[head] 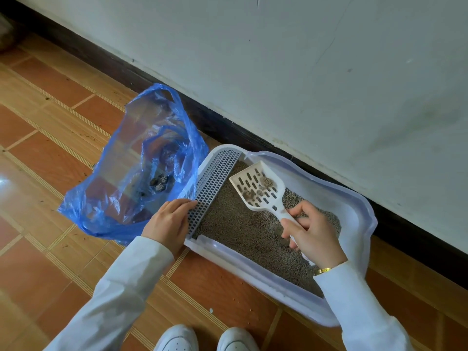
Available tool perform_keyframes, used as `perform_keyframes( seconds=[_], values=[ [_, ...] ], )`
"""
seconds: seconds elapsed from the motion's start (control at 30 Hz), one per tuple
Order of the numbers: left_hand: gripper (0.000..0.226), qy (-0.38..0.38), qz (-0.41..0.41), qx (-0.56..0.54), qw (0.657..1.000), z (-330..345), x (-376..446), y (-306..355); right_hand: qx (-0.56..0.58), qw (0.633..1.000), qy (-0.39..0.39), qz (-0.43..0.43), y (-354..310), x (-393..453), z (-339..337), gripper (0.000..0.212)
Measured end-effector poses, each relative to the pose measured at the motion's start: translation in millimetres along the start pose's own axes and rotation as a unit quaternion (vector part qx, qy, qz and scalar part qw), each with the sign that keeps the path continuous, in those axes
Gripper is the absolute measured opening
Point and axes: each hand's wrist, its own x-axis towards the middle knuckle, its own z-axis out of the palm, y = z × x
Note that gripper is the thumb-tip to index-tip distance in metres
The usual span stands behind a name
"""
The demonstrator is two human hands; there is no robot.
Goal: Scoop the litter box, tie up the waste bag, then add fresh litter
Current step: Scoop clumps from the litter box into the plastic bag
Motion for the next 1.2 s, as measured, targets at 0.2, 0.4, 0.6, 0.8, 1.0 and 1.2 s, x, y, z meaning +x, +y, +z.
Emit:
perform_keyframes(
  seconds=[0.2, 0.4, 0.6, 0.8, 1.0, 1.2],
  values=[
    [0.042, 0.027, -0.044, 0.044, 0.998, -4.0, -1.4, -5.5, 0.005, 1.0, -0.019, -0.005, -11.7, 4.7, 3.8, 0.013],
    [0.04, 0.043, -0.101, 0.067, 0.992, -9.5, -4.2, -15.3, 0.028, 0.997, -0.061, -0.05, -55.5, 27.7, 30.9, 0.011],
    [0.036, 0.045, -0.072, 0.047, 0.995, -13.4, -6.0, -16.3, -0.073, 0.986, -0.087, -0.122, -105.7, 61.2, 76.2, 0.013],
    [0.038, 0.055, -0.064, 0.025, 0.996, -16.8, -8.8, -11.7, -0.276, 0.929, -0.061, -0.237, -134.9, 77.7, 118.1, 0.022],
    [0.039, 0.044, -0.067, 0.025, 0.996, -16.5, -11.2, -12.0, -0.434, 0.823, 0.023, -0.366, -139.1, 81.5, 139.8, 0.043],
    [0.041, 0.032, -0.06, 0.029, 0.997, -14.6, -11.0, -10.9, -0.423, 0.82, 0.046, -0.384, -135.6, 81.6, 132.4, 0.036]
  ],
)
